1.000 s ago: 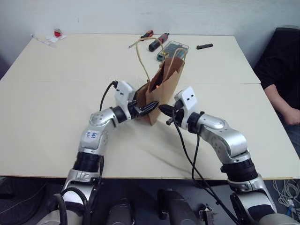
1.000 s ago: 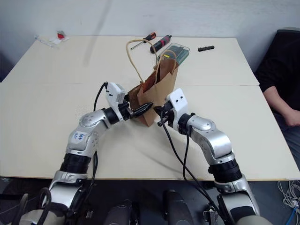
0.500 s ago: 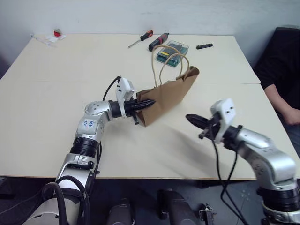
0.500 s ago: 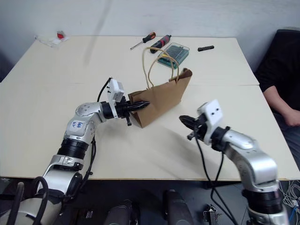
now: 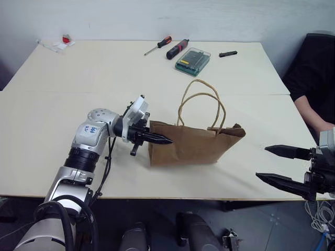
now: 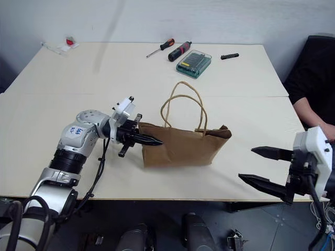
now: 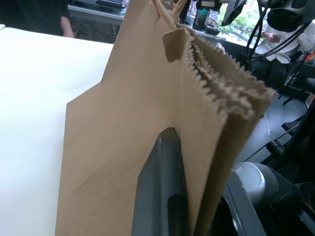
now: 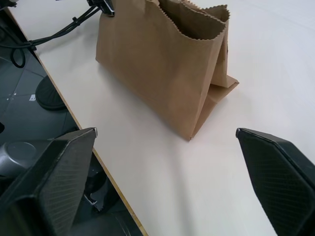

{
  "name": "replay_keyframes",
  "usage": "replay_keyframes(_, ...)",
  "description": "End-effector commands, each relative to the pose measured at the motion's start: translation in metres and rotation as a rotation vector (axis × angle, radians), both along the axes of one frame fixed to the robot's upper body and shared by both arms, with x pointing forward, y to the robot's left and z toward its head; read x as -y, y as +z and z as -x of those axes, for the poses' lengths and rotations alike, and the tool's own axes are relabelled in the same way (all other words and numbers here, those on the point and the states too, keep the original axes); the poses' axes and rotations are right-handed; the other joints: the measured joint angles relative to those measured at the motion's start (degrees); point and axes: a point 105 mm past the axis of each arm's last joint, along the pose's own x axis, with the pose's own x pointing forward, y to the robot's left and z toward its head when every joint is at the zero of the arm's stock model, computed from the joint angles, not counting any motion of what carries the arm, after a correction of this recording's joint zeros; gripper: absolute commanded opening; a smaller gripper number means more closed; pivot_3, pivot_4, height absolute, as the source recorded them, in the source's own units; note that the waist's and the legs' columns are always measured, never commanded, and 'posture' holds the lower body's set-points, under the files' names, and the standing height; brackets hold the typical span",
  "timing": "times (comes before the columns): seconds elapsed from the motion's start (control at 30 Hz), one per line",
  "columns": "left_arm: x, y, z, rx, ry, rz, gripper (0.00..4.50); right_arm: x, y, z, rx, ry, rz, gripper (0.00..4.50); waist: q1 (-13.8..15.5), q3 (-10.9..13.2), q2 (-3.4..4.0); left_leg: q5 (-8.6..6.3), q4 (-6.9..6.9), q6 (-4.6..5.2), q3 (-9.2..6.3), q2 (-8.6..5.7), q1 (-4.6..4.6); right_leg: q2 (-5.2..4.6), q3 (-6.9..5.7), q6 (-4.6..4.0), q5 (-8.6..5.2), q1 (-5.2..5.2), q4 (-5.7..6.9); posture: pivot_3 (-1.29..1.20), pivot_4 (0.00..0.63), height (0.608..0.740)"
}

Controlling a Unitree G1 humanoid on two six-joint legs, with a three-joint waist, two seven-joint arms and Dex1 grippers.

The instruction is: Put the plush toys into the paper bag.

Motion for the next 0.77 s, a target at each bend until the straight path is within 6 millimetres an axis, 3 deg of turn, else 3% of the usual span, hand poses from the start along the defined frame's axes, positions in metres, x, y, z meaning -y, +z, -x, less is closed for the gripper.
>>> replay_keyframes(0.03, -0.006, 0.002, 0.002, 0.000, 0.026, -0.003, 0.53, -0.005, 0.007, 0.000, 0.046, 0.026, 0.013, 4.50, -0.01, 0.00, 0.00, 0.00, 0.00, 0.00, 0.00, 0.00, 0.00, -0.01, 0.00, 0.00, 0.00, 0.00, 0.00, 0.00, 0.150, 0.740)
replay_keyframes(0.3, -0.053, 0.028, 0.019, -0.004, 0.209, 0.013, 2.75, -0.001, 0.017, -0.010, 0.043, 0.075, 0.000, 4.50, -0.13, 0.01, -0.01, 0.00, 0.00, 0.00, -0.02, 0.05, 0.01, -0.03, 0.01, -0.02, -0.01, -0.02, 0.02, 0.00, 0.150, 0.740)
replay_keyframes(0.5, -0.109, 0.053, 0.052, -0.035, 0.358, -0.062, 4.47, 0.006, 0.025, -0.018, 0.039, 0.113, 0.004, 4.50, -0.13, 0.02, -0.02, -0.03, -0.01, 0.05, -0.01, 0.04, 0.00, -0.07, 0.00, -0.02, -0.01, -0.03, -0.03, 0.00, 0.150, 0.740)
replay_keyframes(0.63, -0.135, 0.080, 0.069, -0.039, 0.456, -0.049, 4.47, 0.012, 0.037, -0.023, 0.044, 0.130, -0.006, 4.50, -0.02, 0.06, -0.08, -0.05, -0.01, 0.07, -0.01, 0.03, 0.01, -0.09, -0.03, -0.04, -0.03, -0.02, -0.06, 0.00, 0.150, 0.740)
replay_keyframes(0.77, -0.143, 0.093, 0.075, -0.014, 0.504, -0.028, 4.47, 0.017, 0.046, -0.029, 0.056, 0.127, -0.029, 4.50, 0.22, 0.07, -0.08, -0.06, 0.00, 0.11, -0.04, -0.01, -0.01, -0.16, -0.11, -0.04, -0.03, -0.01, -0.10, 0.00, 0.150, 0.740)
